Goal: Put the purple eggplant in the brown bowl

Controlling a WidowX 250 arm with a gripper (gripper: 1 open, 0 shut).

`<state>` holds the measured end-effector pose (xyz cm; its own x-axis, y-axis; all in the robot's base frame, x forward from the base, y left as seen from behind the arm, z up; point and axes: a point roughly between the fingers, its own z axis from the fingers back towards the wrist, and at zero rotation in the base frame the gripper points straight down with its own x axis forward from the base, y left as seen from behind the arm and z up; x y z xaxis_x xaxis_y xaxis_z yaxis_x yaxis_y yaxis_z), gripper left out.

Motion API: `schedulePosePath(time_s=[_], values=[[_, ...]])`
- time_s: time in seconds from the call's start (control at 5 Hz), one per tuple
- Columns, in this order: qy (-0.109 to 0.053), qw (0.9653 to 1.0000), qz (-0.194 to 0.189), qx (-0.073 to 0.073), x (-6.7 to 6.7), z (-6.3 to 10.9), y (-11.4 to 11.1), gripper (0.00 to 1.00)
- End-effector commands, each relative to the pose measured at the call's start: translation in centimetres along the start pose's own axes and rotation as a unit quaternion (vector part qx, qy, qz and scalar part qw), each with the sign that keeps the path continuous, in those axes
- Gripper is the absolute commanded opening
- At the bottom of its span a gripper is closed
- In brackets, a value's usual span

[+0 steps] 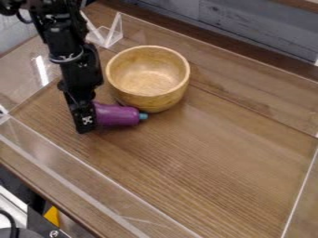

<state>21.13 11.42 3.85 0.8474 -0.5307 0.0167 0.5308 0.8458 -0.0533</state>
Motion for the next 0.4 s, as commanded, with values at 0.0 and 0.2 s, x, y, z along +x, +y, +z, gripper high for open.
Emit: schedulePosePath(time_s=[0.0, 0.2], values=[[-0.018, 0.9992, -0.023, 0.027, 0.34, 0.75, 0.69, 0.0], [-0.019, 0.9984, -0.046, 0.025, 0.21, -0.09, 0.45, 0.0]])
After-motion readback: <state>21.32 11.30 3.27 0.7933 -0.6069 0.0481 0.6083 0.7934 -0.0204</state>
